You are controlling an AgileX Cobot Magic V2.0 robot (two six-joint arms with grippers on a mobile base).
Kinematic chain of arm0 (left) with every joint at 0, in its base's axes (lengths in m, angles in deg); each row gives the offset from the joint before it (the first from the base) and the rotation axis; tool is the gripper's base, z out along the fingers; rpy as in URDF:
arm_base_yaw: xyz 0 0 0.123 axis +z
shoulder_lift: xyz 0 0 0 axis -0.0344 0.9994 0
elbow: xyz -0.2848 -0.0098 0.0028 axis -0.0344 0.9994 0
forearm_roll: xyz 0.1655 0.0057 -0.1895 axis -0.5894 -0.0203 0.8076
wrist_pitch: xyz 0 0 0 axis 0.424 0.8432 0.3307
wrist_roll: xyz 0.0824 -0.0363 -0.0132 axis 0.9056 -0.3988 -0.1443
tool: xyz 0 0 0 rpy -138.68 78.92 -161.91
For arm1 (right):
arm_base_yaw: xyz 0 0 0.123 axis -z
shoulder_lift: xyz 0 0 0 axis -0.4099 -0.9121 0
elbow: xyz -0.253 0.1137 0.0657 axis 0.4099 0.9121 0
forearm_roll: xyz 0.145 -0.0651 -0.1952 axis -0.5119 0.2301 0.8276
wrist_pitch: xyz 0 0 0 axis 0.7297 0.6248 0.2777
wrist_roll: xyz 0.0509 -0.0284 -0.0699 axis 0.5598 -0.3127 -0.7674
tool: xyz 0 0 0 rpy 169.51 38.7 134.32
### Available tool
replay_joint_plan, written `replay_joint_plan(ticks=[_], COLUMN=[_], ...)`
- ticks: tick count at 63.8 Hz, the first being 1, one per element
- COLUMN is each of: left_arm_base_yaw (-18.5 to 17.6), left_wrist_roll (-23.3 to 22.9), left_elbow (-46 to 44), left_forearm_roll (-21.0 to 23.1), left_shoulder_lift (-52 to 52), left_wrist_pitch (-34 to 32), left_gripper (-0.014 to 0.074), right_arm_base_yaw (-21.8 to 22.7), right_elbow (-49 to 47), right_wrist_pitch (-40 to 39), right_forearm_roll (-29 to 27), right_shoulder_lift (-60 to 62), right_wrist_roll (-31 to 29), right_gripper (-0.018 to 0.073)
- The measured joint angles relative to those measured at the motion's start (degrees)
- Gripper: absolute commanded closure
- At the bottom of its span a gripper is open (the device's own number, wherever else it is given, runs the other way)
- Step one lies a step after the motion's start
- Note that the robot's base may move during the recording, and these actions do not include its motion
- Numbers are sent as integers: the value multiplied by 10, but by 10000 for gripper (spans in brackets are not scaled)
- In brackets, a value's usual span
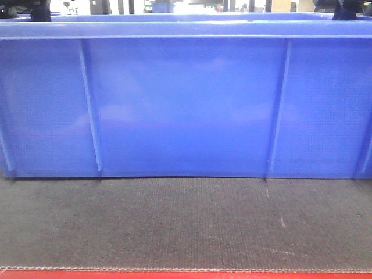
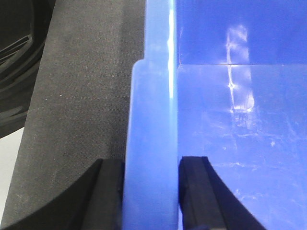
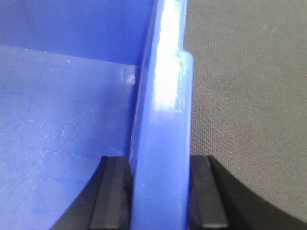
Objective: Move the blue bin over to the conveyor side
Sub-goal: 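Lower the blue bin with both grippers onto the dark conveyor belt, then open both grippers and raise them off the bin rims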
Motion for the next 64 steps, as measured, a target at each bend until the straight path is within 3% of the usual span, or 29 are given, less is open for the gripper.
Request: replay_joint_plan(ticks=[8,16,30,43,49,53,59,64], left_arm_base_yaw=[0,-6,-11,-12,-14,-14,-14,-14], left_wrist_roll=[0,0,0,0,0,0,0,0], left_elbow=[0,0,-2,-11,-21,-28,-41,-49], left_forearm_roll=[0,12,12,4,3,3,3,1], left_shoulder_lift=[0,1,-2,-22,-39,-51,-73,-96], left_wrist_pitch=[-1,-4,-26,-41,-44,-45,-46,-46], left_gripper=[279,106,90,92,149,246,456,605], right_arm_base_yaw=[0,-6,-12,-16,-16,-16,-16,-16], right_elbow=[0,0,-26,-68,-79,-83,-85,-87], right_wrist_pitch=[-6,-40,-200,-211,-193,-186,-182,-181], right_forearm_roll=[-9,-32,-43,-44,-45,-46,-47,-47], right_shoulder_lift=[-1,-5,-4,10,21,31,52,77], right_wrist_roll=[-1,-1,-2,-4,-4,-4,-4,-4], right_gripper=[144,39,41,41,55,113,284,478])
